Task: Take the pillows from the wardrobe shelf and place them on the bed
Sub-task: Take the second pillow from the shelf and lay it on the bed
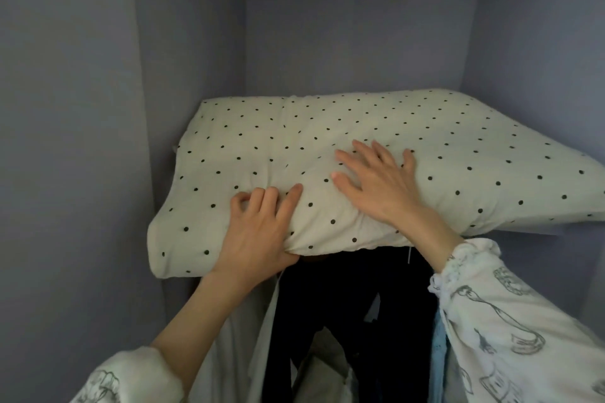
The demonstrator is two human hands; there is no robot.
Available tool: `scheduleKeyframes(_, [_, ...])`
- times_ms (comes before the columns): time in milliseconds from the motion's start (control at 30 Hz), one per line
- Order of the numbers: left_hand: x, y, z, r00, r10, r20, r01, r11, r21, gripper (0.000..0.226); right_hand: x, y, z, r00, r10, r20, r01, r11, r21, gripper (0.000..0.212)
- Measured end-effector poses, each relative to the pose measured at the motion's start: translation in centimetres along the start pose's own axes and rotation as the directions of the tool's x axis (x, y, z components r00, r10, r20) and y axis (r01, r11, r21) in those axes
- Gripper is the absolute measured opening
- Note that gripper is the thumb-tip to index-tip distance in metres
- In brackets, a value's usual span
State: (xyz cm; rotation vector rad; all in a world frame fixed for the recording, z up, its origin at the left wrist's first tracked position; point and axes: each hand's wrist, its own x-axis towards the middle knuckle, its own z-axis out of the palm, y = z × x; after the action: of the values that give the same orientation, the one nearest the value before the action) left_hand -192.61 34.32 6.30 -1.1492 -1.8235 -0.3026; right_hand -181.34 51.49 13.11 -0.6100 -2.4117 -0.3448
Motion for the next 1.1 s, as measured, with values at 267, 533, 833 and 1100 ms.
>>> scheduleKeyframes(267, [4.1,-2.3,0.2,0.968,-0.007,0.252,0.081,0.955,-0.284,0.066,-2.9,-0.7,1.9,0.989,-0.056,-0.137,0.047,0.996,-0.070,0.054])
scheduleKeyframes(533, [6.5,-0.4,4.2,0.971,0.013,0.239,0.045,0.970,-0.237,0.056,1.0,2.8,1.4,0.973,0.090,-0.212,-0.097,0.995,-0.023,0.060])
scheduleKeyframes(833, [12.3,-1.3,2.4,0.997,0.065,-0.037,-0.068,0.994,-0.085,0.059,-1.4,3.2,6.2,0.882,-0.038,-0.470,-0.077,0.972,-0.222,0.062])
scheduleKeyframes(1100, [12.9,-1.7,2.9,0.996,-0.087,-0.014,0.083,0.983,-0.163,0.080,-1.8,3.3,7.2,0.890,-0.099,-0.445,-0.013,0.970,-0.242,0.064])
